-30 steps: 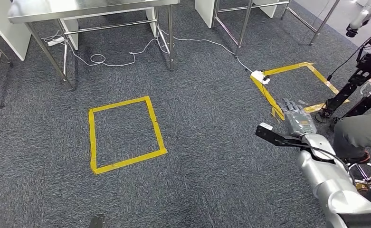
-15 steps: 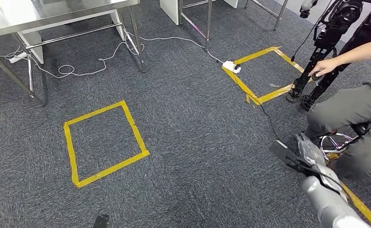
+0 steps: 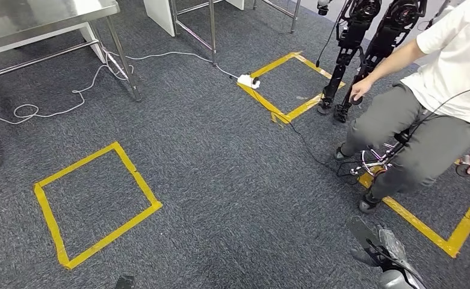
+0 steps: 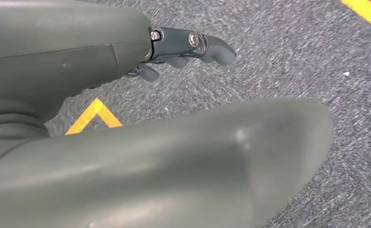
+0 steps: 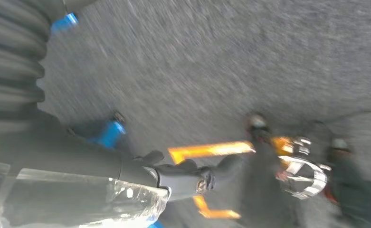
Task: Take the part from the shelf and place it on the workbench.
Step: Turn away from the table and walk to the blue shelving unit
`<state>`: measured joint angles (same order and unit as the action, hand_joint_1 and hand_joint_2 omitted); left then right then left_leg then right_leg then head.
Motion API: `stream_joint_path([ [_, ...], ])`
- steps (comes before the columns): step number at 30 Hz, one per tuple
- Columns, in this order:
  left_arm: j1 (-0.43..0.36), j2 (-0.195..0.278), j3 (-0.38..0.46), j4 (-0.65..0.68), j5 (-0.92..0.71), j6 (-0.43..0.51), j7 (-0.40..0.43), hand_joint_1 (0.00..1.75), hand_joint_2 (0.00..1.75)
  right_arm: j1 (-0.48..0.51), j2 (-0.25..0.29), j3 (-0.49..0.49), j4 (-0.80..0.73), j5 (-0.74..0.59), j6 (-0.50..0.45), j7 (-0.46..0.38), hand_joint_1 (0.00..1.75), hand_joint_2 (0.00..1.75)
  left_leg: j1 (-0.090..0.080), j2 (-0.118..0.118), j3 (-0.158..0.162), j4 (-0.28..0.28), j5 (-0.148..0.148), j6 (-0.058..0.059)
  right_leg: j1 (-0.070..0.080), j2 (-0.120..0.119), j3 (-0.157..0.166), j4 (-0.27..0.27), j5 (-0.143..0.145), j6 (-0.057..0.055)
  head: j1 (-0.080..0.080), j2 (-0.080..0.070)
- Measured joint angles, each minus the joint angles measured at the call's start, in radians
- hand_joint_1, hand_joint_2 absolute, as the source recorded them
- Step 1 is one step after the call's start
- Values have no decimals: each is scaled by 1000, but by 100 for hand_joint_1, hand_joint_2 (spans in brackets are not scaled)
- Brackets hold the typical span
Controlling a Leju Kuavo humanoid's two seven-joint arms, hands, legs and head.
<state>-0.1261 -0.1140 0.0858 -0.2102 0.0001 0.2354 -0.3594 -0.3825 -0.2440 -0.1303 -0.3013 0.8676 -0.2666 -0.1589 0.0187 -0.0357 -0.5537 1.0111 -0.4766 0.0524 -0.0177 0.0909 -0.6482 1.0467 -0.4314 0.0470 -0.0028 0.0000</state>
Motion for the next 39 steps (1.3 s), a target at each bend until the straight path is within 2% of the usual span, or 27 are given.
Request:
stream_joint_path([
  [2,6,-1,2,0,-1,4,-1,0,0,35,11,-36,7,-40,24,-7,0,175,-1,24,-1,-4,4,6,0,-58,-54,115,-56,-5,5,0],
  [4,16,-1,3,0,-2,4,-4,0,0,82,30,-74,17,-73,38,-19,0,175,-3,50,-4,-4,3,6,-4,-74,-101,225,-99,-1,7,0],
  [5,20,0,3,0,-2,3,-6,0,0,108,41,-91,21,-85,40,-24,0,175,-4,62,-5,-3,3,6,-7,-78,-100,234,-101,6,7,0],
  [6,24,0,3,0,-2,3,-8,0,0,131,52,-107,26,-96,43,-27,0,175,-3,75,-5,-3,2,4,-10,-84,-77,201,-89,15,7,0],
  [8,28,1,4,0,-2,2,-11,0,0,162,74,-135,31,-117,57,-30,0,175,-4,101,-2,-3,-2,-3,-14,-126,9,61,-50,28,8,0],
  [10,29,4,6,1,-5,3,-12,0,0,176,96,-160,35,-136,78,-34,0,175,-10,127,3,-2,-10,-17,-5,-164,66,-32,-27,23,7,0],
  [11,28,5,8,1,-8,3,-12,0,0,184,108,-172,37,-146,88,-35,0,175,-12,140,8,-2,-14,-24,1,-167,72,-44,-24,14,6,0],
  [12,27,6,10,1,-12,4,-12,0,0,194,118,-184,39,-156,100,-36,0,175,-11,151,13,-3,-17,-30,5,-155,70,-44,-22,7,4,0],
  [13,24,6,11,1,-17,4,-8,0,0,205,129,-197,42,-170,113,-37,0,175,-8,154,17,-1,-21,-37,-1,-141,70,-45,-20,-2,4,0],
  [15,21,6,12,1,-31,5,6,0,0,225,150,-226,48,-208,143,-41,0,175,0,118,8,32,-51,-47,-10,-119,71,-48,-15,-19,0,0],
  [16,21,6,13,1,-38,6,18,0,0,230,163,-243,50,-228,160,-44,0,175,2,86,-11,77,-83,-50,-15,-108,71,-49,-12,-28,-2,0],
  [17,21,6,13,1,-45,5,30,0,0,233,176,-261,52,-245,175,-47,0,175,2,59,-38,141,-121,-50,-11,-97,69,-49,-11,-35,-4,0],
  [19,21,6,13,1,-56,0,52,0,0,241,198,-294,58,-269,201,-50,0,175,2,37,-93,262,-174,-51,-7,-71,66,-49,-9,-43,-5,0],
  [20,21,6,13,2,-61,-3,62,0,0,246,208,-307,61,-276,210,-46,0,175,3,35,-104,283,-173,-51,-5,-56,65,-48,-8,-44,-5,0],
  [21,20,6,12,2,-65,-7,72,0,0,251,218,-319,64,-281,216,-41,0,175,4,33,-95,265,-151,-51,-5,-42,65,-46,-8,-44,-5,0],
  [22,19,5,12,2,-69,-11,81,0,0,255,227,-328,67,-283,220,-35,0,175,7,27,-70,213,-117,-50,-5,-27,65,-44,-7,-44,-6,0],
  [24,18,6,12,2,-74,-19,92,0,0,260,243,-344,71,-287,225,-24,0,175,14,-20,-11,87,-59,-49,-3,0,59,-34,-8,-41,-6,0],
  [26,14,6,11,2,-79,-23,99,0,0,264,255,-356,74,-289,230,-19,0,175,15,-55,12,31,-45,-46,1,22,46,-27,-6,-29,-7,0],
  [28,9,5,10,2,-86,-24,105,0,0,272,263,-367,76,-291,232,-18,0,175,8,-37,12,24,-40,-34,3,43,35,-30,2,-9,-7,0],
  [29,6,5,9,2,-90,-24,107,0,0,278,266,-372,78,-293,232,-17,0,175,6,-24,14,19,-34,-24,3,36,29,-26,2,-3,-7,0],
  [30,4,5,8,2,-93,-24,110,0,0,282,269,-376,80,-295,232,-17,0,175,5,-10,15,14,-28,-15,4,16,15,-6,-7,-1,-6,0],
  [32,2,5,4,2,-100,-25,116,0,0,284,274,-385,82,-299,232,-17,0,175,2,20,15,8,-23,-3,4,-46,-35,93,-56,-8,0,0],
  [34,3,5,0,3,-106,-27,122,0,0,286,277,-391,83,-301,233,-17,0,175,-3,53,13,8,-24,0,2,-72,-92,217,-106,-10,4,0],
  [35,3,5,-2,3,-109,-29,125,0,0,289,278,-393,84,-302,233,-16,0,175,-4,68,13,8,-24,0,0,-76,-101,246,-115,-5,4,0],
  [36,2,6,-4,3,-112,-30,128,0,0,292,279,-396,85,-302,233,-14,0,175,-5,81,13,8,-25,0,-3,-79,-90,236,-109,2,4,0],
  [37,1,6,-6,3,-114,-32,130,0,0,296,280,-399,86,-302,233,-13,0,175,-5,92,13,8,-26,-2,-5,-87,-56,186,-92,10,4,0],
  [39,-1,6,-8,3,-115,-34,133,0,0,298,281,-403,88,-302,233,-11,0,175,-8,114,18,9,-30,-9,-6,-134,31,45,-54,18,4,0],
])
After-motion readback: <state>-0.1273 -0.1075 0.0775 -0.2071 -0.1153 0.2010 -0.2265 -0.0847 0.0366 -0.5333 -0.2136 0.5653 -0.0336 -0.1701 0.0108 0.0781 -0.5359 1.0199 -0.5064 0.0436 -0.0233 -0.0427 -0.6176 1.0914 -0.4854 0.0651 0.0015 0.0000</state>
